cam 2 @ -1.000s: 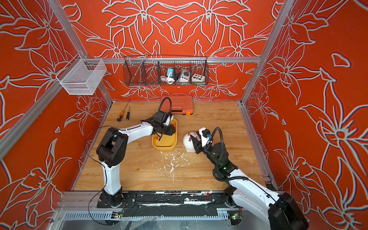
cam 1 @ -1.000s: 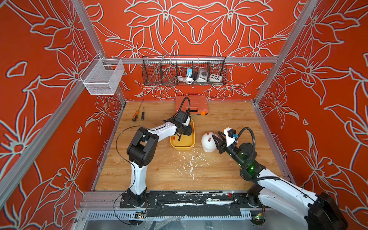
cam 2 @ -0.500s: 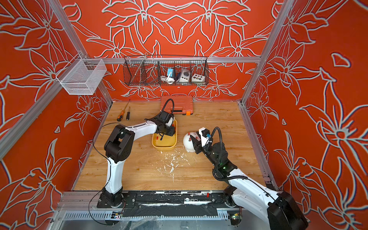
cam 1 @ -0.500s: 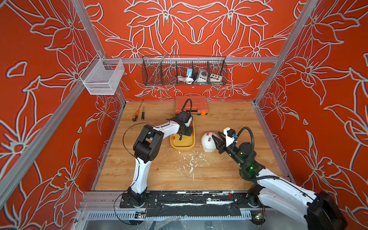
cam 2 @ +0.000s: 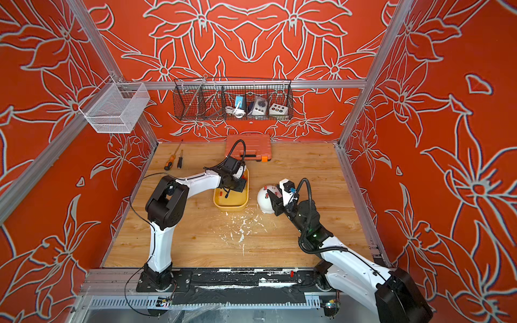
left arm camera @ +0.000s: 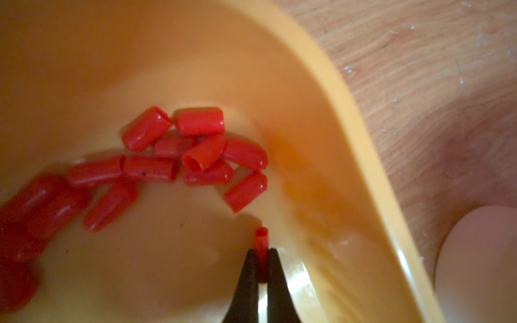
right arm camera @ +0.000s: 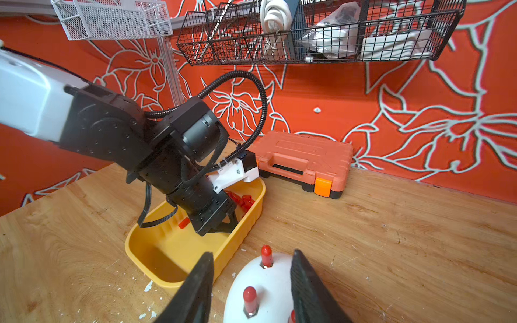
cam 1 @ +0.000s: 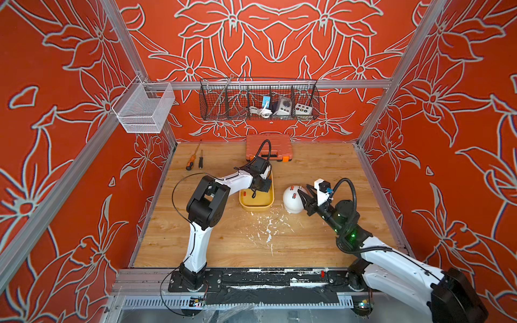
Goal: Cover the protruding screws with screw protection sleeves
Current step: Pick up the screw protection sleeve from the storage box, then place the screw protection sleeve at the center of the board.
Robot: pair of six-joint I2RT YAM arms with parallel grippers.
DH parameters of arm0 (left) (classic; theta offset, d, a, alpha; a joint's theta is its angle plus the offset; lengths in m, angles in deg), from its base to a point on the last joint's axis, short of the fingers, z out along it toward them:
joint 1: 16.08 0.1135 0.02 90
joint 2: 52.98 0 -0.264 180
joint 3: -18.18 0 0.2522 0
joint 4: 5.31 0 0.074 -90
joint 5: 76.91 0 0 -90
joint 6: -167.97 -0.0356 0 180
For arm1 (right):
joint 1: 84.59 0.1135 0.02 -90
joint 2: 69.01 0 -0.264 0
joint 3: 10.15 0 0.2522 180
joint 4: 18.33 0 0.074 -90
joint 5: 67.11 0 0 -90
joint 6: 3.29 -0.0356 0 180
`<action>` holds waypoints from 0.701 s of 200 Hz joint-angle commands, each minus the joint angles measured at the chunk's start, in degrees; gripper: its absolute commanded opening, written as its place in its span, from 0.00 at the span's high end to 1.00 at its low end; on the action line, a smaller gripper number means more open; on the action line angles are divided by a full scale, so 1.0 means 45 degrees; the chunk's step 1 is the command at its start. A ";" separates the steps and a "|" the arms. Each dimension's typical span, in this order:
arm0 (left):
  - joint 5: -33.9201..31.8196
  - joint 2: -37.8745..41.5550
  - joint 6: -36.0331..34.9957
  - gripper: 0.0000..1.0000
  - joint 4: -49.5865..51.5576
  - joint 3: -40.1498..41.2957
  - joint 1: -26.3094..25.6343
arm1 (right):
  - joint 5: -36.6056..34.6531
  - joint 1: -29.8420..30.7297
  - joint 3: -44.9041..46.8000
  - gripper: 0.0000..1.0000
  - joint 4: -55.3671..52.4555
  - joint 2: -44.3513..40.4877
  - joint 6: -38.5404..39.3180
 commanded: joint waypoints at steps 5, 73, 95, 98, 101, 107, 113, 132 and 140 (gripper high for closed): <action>0.0192 0.1780 0.0171 1.00 -0.0603 0.0942 -0.0055 | -0.0234 0.0055 -0.0087 0.53 0.0174 -0.0193 0.0056; 0.2864 0.6606 0.0474 1.00 -0.6031 0.6502 -0.0035 | 0.0429 0.0055 0.0049 0.53 0.0492 -0.0369 0.0029; 0.3679 0.8858 0.0811 1.00 -0.8059 0.8792 -0.0035 | 0.1301 0.0054 -0.0090 0.53 0.0573 -0.0294 -0.0198; 0.3790 0.9102 0.0816 1.00 -0.8240 0.9093 -0.0035 | 0.1298 0.0047 -0.0119 0.52 0.0529 -0.0284 -0.0261; 0.3911 0.9437 0.0797 1.00 -0.8358 0.9351 -0.0035 | 0.1312 0.0044 -0.0157 0.52 0.0475 -0.0292 -0.0311; 0.4076 0.9993 0.0732 1.00 -0.8488 0.9827 -0.0047 | 0.1265 0.0035 -0.0227 0.52 0.0369 -0.0315 -0.0417; 0.4086 1.0474 0.0602 1.00 -0.8365 1.0220 -0.0059 | 0.1190 0.0035 -0.0310 0.52 0.0172 -0.0355 -0.0488; 0.4029 1.1842 -0.0299 1.00 -0.7054 1.1078 -0.0264 | 0.1448 0.0035 -0.0548 0.52 -0.1047 -0.0938 -0.0644; 0.3610 1.2233 -0.0958 1.00 -0.6194 1.1213 -0.0651 | 0.1861 0.0045 -0.0628 0.52 -0.1682 -0.1270 -0.0723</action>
